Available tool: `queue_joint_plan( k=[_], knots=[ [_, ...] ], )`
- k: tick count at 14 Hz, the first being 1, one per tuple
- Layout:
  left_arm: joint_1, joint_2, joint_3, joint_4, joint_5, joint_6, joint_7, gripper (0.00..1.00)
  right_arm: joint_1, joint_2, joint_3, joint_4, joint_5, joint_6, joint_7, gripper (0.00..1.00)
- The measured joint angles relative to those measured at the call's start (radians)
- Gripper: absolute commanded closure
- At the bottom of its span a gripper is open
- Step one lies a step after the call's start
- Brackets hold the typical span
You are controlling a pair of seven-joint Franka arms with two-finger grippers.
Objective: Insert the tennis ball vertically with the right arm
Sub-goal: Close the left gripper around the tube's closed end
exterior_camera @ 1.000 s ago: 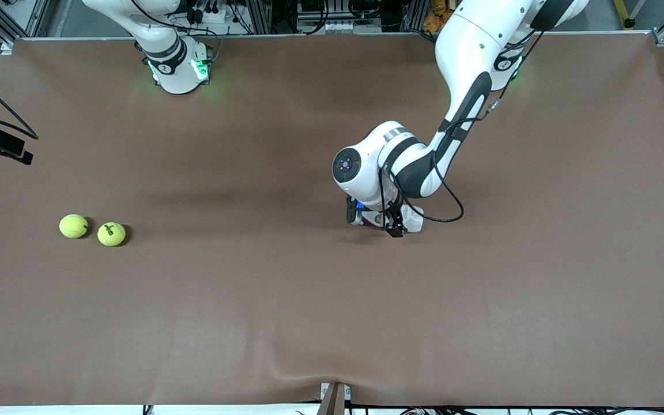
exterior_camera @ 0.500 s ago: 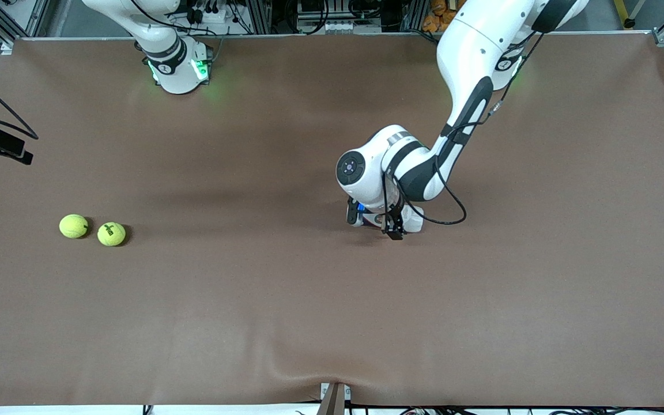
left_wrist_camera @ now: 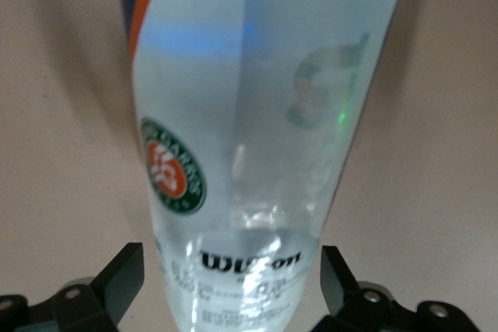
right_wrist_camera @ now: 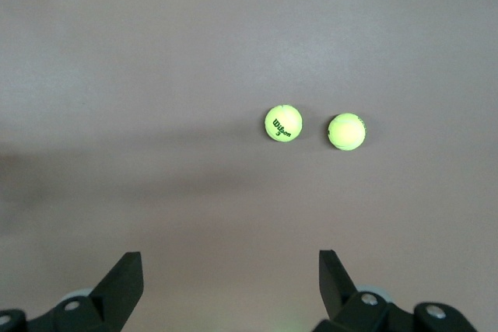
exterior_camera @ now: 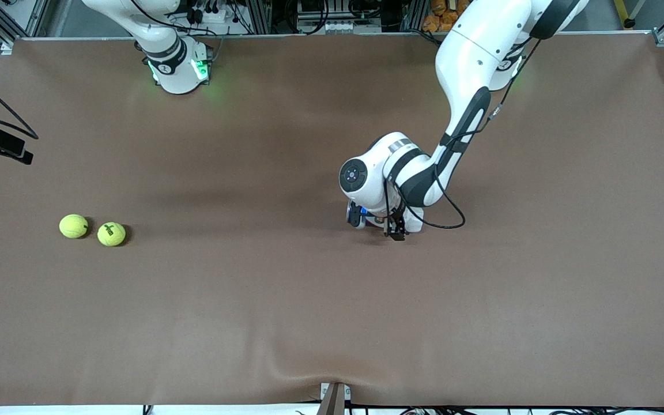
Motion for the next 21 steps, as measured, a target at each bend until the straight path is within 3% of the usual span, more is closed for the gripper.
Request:
queue_joint_plan(
  k=[8, 11, 16, 19, 21],
  knots=[
    [-0.009, 0.010, 0.000, -0.001, 0.000, 0.001, -0.007, 0.16, -0.001, 0.004, -0.001, 0.000, 0.000, -0.001, 0.000, 0.00],
    [-0.009, 0.012, 0.000, 0.000, 0.001, 0.001, -0.007, 0.32, -0.002, 0.004, -0.001, 0.000, 0.000, -0.001, 0.000, 0.00],
    [-0.010, 0.011, -0.002, 0.005, 0.012, -0.001, -0.007, 0.46, -0.012, 0.004, -0.001, 0.000, 0.000, -0.002, 0.000, 0.00],
    [-0.010, 0.009, -0.003, 0.005, 0.013, -0.003, -0.007, 0.46, -0.014, 0.004, -0.001, 0.000, 0.006, -0.002, 0.000, 0.00],
    [-0.010, 0.007, -0.003, 0.006, 0.013, -0.002, -0.007, 0.41, -0.015, 0.004, -0.001, 0.000, 0.007, -0.002, 0.000, 0.00]
  ],
)
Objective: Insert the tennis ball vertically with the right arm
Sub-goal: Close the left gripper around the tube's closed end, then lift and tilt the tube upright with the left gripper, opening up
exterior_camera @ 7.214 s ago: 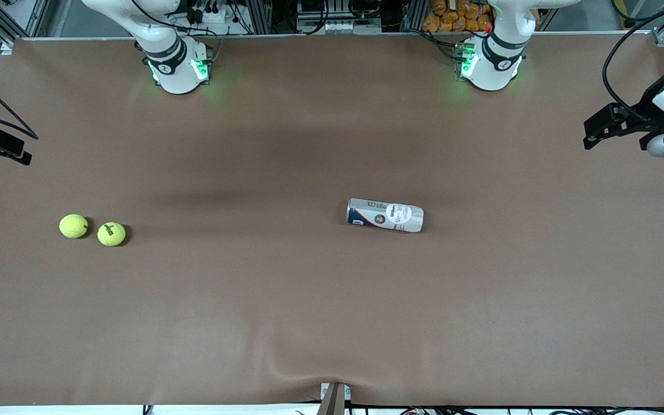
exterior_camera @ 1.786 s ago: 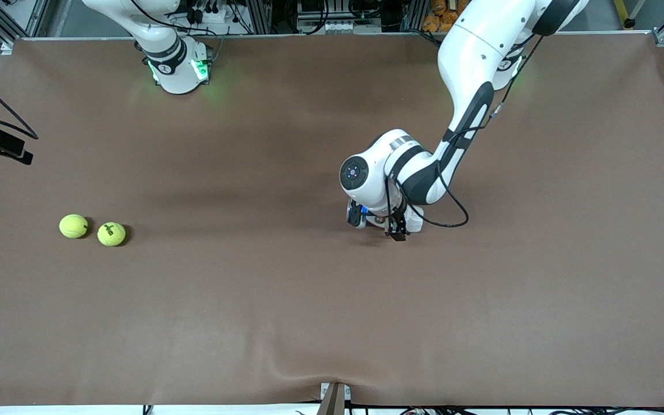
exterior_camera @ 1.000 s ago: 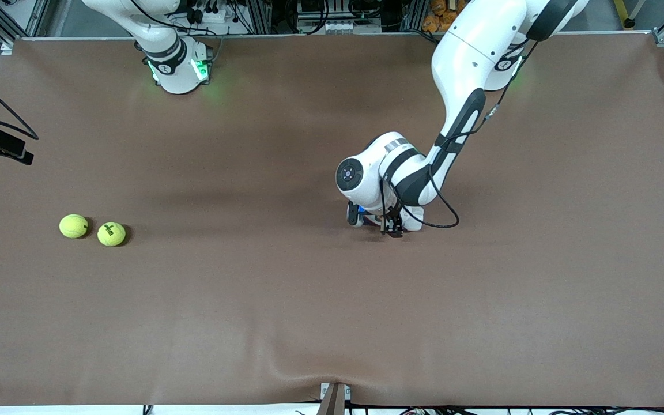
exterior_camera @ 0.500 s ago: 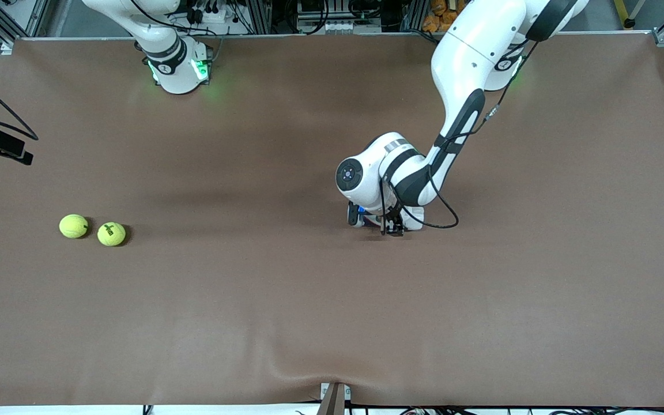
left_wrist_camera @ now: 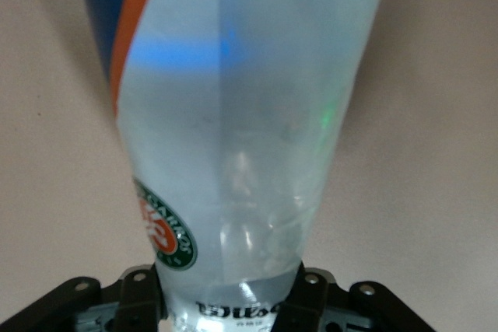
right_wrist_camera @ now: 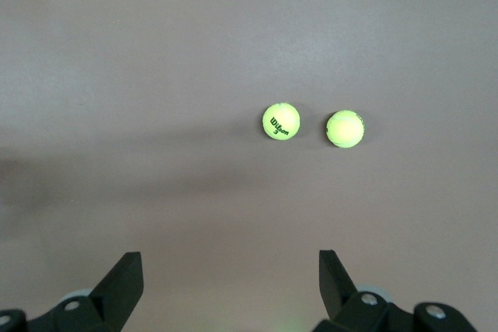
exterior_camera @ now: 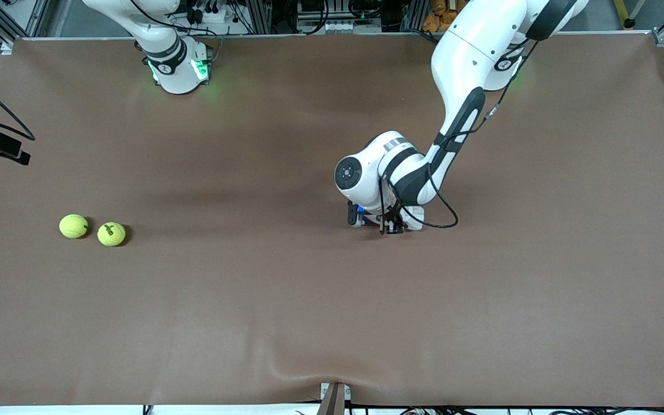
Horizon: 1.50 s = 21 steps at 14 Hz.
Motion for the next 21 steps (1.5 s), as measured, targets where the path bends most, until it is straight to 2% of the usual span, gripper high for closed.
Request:
queue_joint_plan(
  k=[6, 13, 17, 21],
  knots=[
    [0.000, 0.000, -0.001, 0.004, 0.000, 0.009, -0.002, 0.42, -0.003, 0.001, 0.000, -0.001, 0.001, -0.004, 0.000, 0.00],
    [-0.001, -0.002, -0.046, 0.080, -0.059, 0.036, -0.028, 0.43, -0.015, 0.001, 0.000, -0.001, 0.001, -0.015, 0.000, 0.00],
    [-0.001, -0.011, -0.082, 0.101, -0.092, 0.175, -0.113, 0.43, -0.022, 0.001, 0.000, -0.001, 0.002, -0.021, -0.001, 0.00],
    [-0.001, -0.016, -0.090, 0.104, -0.133, 0.418, -0.267, 0.43, -0.033, 0.001, 0.000, -0.001, 0.005, -0.025, -0.014, 0.00]
  ],
)
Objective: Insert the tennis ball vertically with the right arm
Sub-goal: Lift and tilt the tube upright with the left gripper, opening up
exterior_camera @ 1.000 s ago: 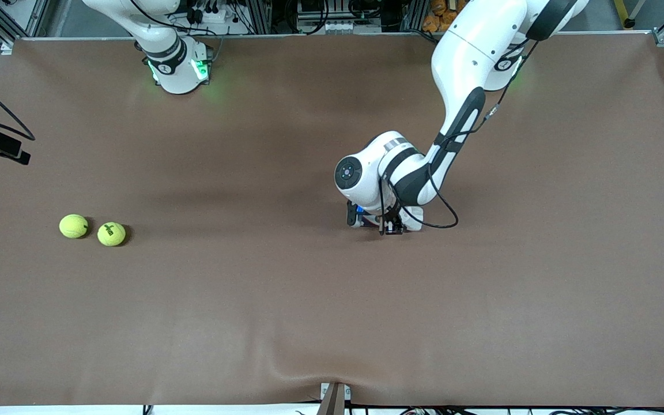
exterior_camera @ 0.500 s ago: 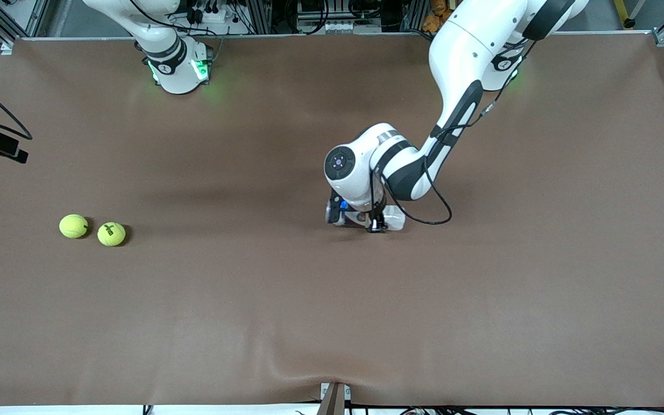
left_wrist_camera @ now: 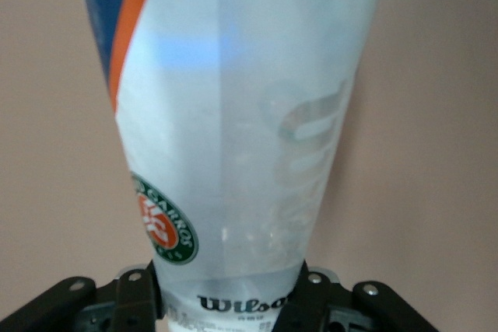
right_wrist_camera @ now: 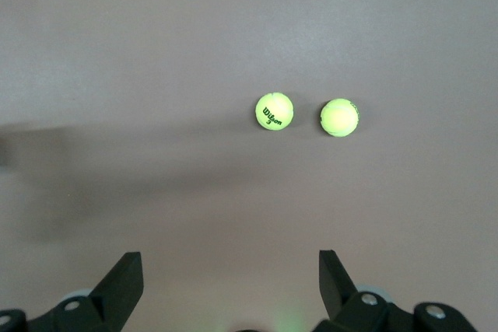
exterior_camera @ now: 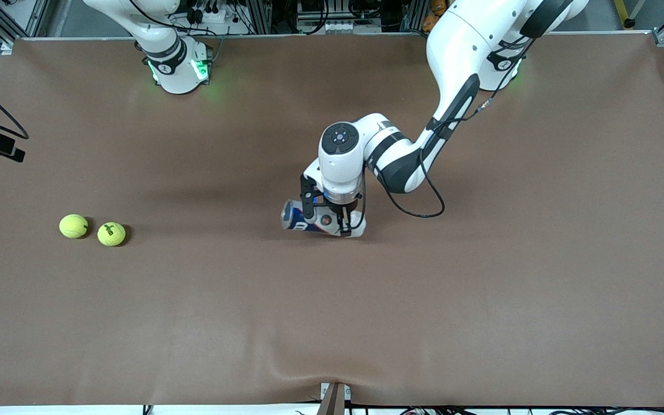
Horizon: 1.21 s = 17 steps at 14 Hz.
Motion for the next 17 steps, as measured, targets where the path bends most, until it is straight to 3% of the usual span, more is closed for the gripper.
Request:
queue_joint_plan(
  k=[8, 14, 17],
  knots=[
    [0.008, 0.015, 0.001, -0.021, -0.147, 0.540, -0.237, 0.43, -0.013, 0.000, 0.000, 0.000, 0.001, -0.012, -0.008, 0.00],
    [0.021, 0.112, 0.003, -0.120, -0.155, 1.000, -0.343, 0.43, -0.013, 0.000, 0.000, 0.000, 0.001, -0.013, -0.009, 0.00],
    [0.024, 0.166, 0.003, -0.143, -0.156, 1.149, -0.362, 0.43, -0.013, 0.001, 0.000, 0.000, 0.002, -0.013, -0.009, 0.00]
  ],
)
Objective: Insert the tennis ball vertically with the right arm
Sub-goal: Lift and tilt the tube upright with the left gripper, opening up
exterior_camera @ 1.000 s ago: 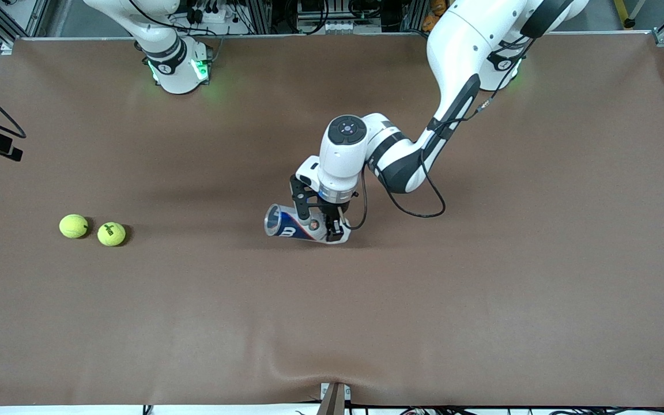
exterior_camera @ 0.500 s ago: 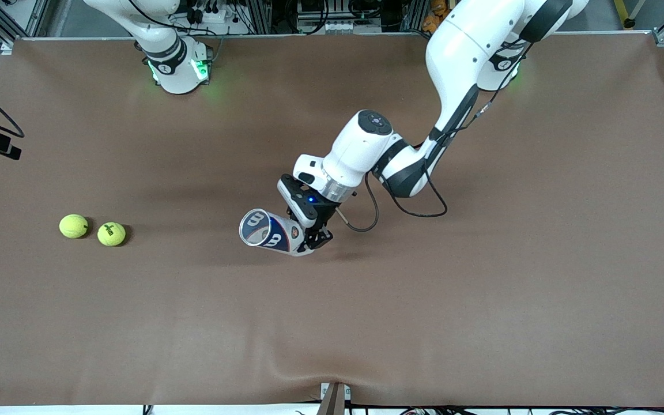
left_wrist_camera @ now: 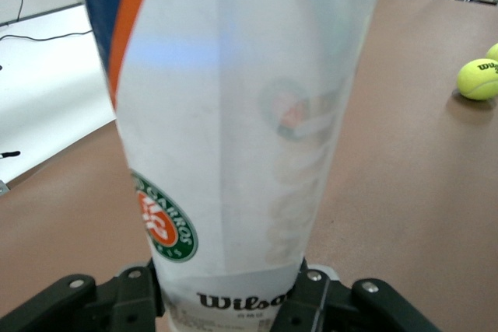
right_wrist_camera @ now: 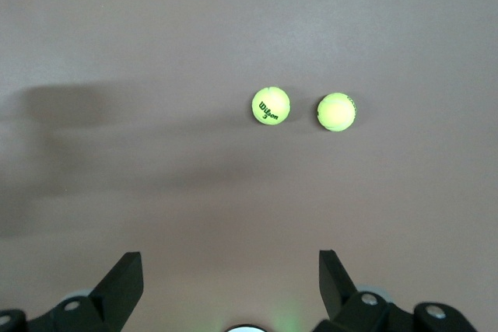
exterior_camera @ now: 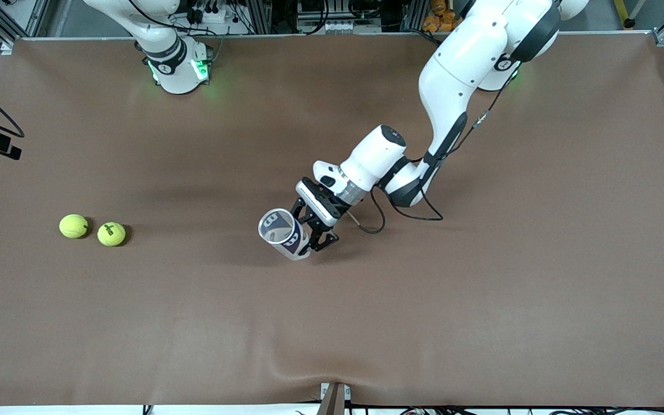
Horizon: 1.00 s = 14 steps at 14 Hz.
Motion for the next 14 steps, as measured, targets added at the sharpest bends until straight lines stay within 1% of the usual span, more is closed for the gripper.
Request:
queue_joint_plan(
  k=[3, 7, 9, 12, 14],
  knots=[
    [0.001, 0.042, 0.000, -0.002, -0.001, 0.049, -0.001, 0.43, 0.000, 0.000, 0.000, 0.000, 0.000, 0.000, -0.006, 0.00],
    [0.002, 0.065, 0.000, -0.002, -0.002, 0.050, -0.002, 0.41, 0.000, 0.005, 0.002, -0.001, 0.000, 0.001, -0.020, 0.00],
    [0.001, 0.074, -0.001, -0.004, -0.002, 0.050, -0.002, 0.38, 0.000, 0.028, 0.003, -0.004, 0.001, 0.013, -0.027, 0.00],
    [-0.005, 0.094, -0.002, -0.010, -0.031, 0.050, -0.003, 0.37, 0.002, 0.115, 0.007, -0.043, 0.003, 0.099, -0.035, 0.00],
    [-0.013, 0.111, -0.003, -0.010, -0.057, 0.050, -0.003, 0.35, 0.008, 0.174, 0.011, -0.124, 0.003, 0.250, -0.038, 0.00]
  ],
)
